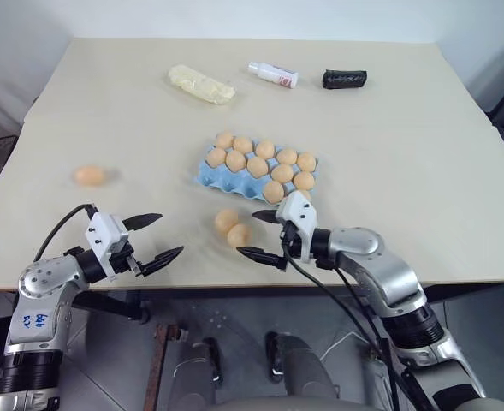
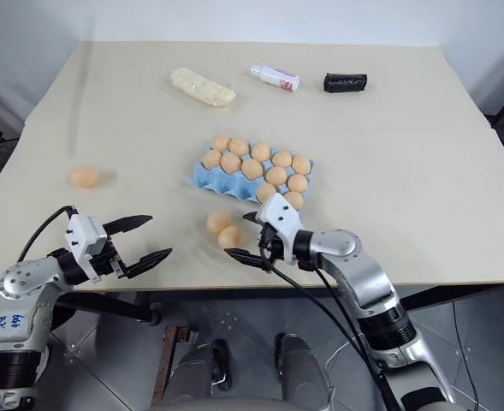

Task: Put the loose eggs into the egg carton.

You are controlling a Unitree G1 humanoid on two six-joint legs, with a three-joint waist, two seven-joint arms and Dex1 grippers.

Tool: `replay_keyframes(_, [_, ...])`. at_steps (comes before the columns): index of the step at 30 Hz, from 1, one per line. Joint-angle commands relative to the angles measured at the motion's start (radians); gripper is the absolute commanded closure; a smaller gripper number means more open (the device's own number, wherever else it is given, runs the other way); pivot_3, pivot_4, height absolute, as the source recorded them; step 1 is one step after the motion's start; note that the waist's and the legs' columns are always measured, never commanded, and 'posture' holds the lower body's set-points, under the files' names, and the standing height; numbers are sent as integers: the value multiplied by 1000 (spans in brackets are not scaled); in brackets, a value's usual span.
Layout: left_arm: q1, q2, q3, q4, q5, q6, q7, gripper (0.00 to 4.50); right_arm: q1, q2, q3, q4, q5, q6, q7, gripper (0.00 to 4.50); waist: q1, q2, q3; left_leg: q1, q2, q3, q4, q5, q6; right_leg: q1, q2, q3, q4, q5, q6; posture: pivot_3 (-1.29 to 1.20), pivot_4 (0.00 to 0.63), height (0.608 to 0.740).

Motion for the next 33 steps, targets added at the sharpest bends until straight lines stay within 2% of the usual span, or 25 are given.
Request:
replay_keyframes(1, [26,-2,27,-69,-27,3,21,0,-31,57,46,48,-60,-30,-54,21,-4,-1,0,0,0,0,0,0,0,0,0,0,0,0,0,0,150,740])
replay_keyframes(10, [51,-2,19,-121,-42,32,43,0,-48,136,67,182,-132,-101,-99,21,-7,-1,0,0,1,0,-1,0,0,0,0,-1,0,0,0,0,150,740])
replay_keyframes(13, [37,-2,15,-126,-45,39,46,0,-41,141,46,181,-118,-116,-97,605,-7,-1,0,0,1,0,-2,0,-1,0,0,-1,0,0,0,0,150,740])
replay_keyframes(17, [24,-7,1,-134,-45,47,47,0,-21,114,33,148,-103,-115,-70,2006,-6,-1,0,0,1,0,-2,0,-1,0,0,-1,0,0,0,0,150,740])
replay_keyframes(19, [9,-13,-18,-142,-45,53,46,0,-1,71,11,104,-83,-89,-38,2359,-5,-1,0,0,1,0,-2,0,-1,0,0,-1,0,0,0,0,150,740])
replay_keyframes(22, [-17,-25,-38,-151,-47,66,54,0,4,18,-34,32,-34,-61,7,2406,-2,-1,0,0,0,1,-2,0,-1,0,0,-2,-1,0,0,0,150,740])
replay_keyframes(26, [-56,-48,-64,-140,-42,70,56,0,-94,12,-106,18,18,3,-4,2406,-8,-1,0,0,0,1,-2,0,0,0,0,-1,0,0,0,0,150,740])
replay_keyframes(28, [-72,-62,-78,-130,-39,73,58,0,-172,35,-128,86,10,-3,-31,2406,-11,-1,0,2,1,2,-2,0,-1,-1,2,-1,1,2,3,0,150,740])
replay_keyframes(30, [-82,-74,-91,-121,-35,76,61,0,-240,58,-132,179,-21,-40,-58,2406,-11,-1,0,3,2,1,-2,1,-2,-1,3,-1,2,8,13,0,150,740])
replay_keyframes(33, [-92,-87,-103,-118,-28,81,70,0,-322,89,-119,336,-70,-131,-72,2406,-8,-1,-1,2,3,0,-2,2,-3,-1,4,-2,2,7,13,0,150,740])
